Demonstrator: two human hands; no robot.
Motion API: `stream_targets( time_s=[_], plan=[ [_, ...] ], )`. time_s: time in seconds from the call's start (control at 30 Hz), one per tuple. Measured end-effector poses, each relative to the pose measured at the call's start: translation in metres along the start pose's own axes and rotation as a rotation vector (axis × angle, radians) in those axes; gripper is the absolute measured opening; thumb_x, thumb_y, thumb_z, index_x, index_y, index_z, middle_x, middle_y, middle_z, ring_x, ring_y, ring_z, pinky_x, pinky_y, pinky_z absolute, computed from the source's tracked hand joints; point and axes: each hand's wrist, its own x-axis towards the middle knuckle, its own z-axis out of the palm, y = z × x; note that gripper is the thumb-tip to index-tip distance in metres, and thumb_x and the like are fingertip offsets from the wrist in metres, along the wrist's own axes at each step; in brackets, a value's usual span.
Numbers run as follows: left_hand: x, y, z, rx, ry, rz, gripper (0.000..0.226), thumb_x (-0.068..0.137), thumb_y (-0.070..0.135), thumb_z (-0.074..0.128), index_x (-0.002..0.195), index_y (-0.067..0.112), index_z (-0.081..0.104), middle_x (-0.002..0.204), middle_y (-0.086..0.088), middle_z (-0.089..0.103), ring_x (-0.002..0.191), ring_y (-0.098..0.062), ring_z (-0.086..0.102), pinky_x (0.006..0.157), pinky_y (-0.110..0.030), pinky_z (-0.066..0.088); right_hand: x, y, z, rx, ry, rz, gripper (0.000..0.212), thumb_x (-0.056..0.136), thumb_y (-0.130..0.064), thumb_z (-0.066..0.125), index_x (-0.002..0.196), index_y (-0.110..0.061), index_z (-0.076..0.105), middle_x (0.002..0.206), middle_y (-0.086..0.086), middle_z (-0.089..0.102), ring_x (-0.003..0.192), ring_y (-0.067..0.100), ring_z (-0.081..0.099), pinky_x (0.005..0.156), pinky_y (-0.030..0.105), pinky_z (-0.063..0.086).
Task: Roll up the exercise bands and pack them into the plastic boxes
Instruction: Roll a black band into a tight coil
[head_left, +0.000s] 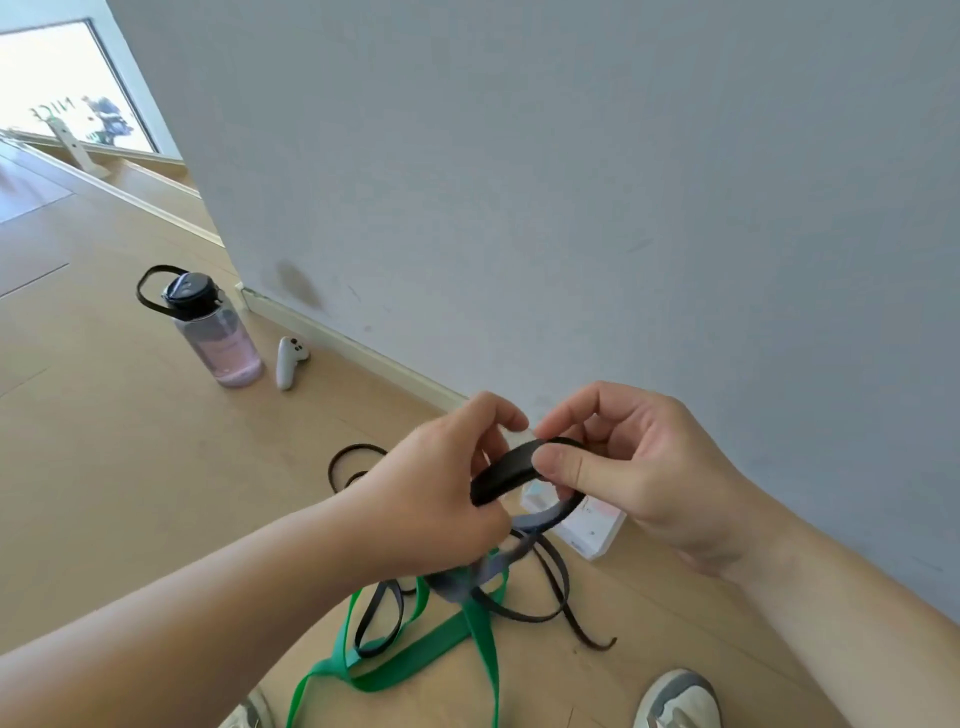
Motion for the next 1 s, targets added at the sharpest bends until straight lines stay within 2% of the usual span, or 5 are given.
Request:
stream_targets(
  time_s=[0.13, 0.27, 0.43, 0.57, 1.0],
  plan=[
    [0.003, -0.018, -0.005, 0.217, -0.141, -0.07, 0.034, 0.081, 0.016, 0.057, 0.104, 0.041, 0.059, 0.088, 0.017, 0.069, 0.075, -0.007, 0.064, 0.075, -0.039, 0.06, 0.008, -0.002, -0.022, 0.053, 0.153, 0.028, 0.012, 0.09, 0.0, 0.071, 0.087, -0.01, 0.074, 0.066, 0.007, 0.064, 0.065, 0.021, 0.062, 0.081, 0.041, 0.06],
    [0.006, -0.026, -0.024, 0.046, 0.139, -0.122, 0.031, 0.085, 0.016, 0.068, 0.105, 0.04, 0.067, 0.086, 0.013, 0.073, 0.079, -0.012, 0.07, 0.08, -0.037, 0.061, 0.012, 0.007, -0.052, -0.117, 0.244, 0.145, 0.008, 0.094, -0.001, 0.067, 0.095, -0.009, 0.069, 0.066, 0.004, 0.062, 0.066, 0.02, 0.059, 0.084, 0.048, 0.054],
    [-0.004, -0.006, -0.029, -0.167, 0.347, 0.004, 0.023, 0.081, 0.015, 0.082, 0.087, 0.033, 0.07, 0.086, 0.01, 0.078, 0.08, -0.014, 0.074, 0.073, -0.028, 0.061, 0.005, 0.02, -0.048, -0.368, 0.011, 0.341, 0.006, 0.091, -0.021, 0.066, 0.096, -0.018, 0.065, 0.088, 0.013, 0.076, 0.091, 0.025, 0.072, 0.104, 0.052, 0.049],
    [-0.009, 0.008, -0.014, -0.191, 0.348, 0.155, 0.018, 0.078, 0.011, 0.086, 0.084, 0.027, 0.08, 0.089, 0.008, 0.077, 0.082, -0.019, 0.074, 0.074, -0.035, 0.061, 0.001, 0.015, -0.021, -0.014, -0.127, 0.236, 0.034, 0.083, -0.035, 0.07, 0.11, -0.016, 0.063, 0.11, 0.014, 0.075, 0.112, 0.025, 0.07, 0.108, 0.048, 0.044],
    [-0.003, -0.002, -0.014, -0.09, 0.25, 0.236, 0.057, 0.08, 0.001, 0.081, 0.127, 0.03, 0.066, 0.114, 0.018, 0.062, 0.102, -0.012, 0.069, 0.072, -0.028, 0.06, 0.007, 0.006, -0.016, 0.159, 0.011, 0.055, 0.017, 0.097, -0.008, 0.062, 0.113, -0.001, 0.063, 0.069, 0.016, 0.053, 0.056, 0.025, 0.051, 0.072, 0.045, 0.056]
  ],
)
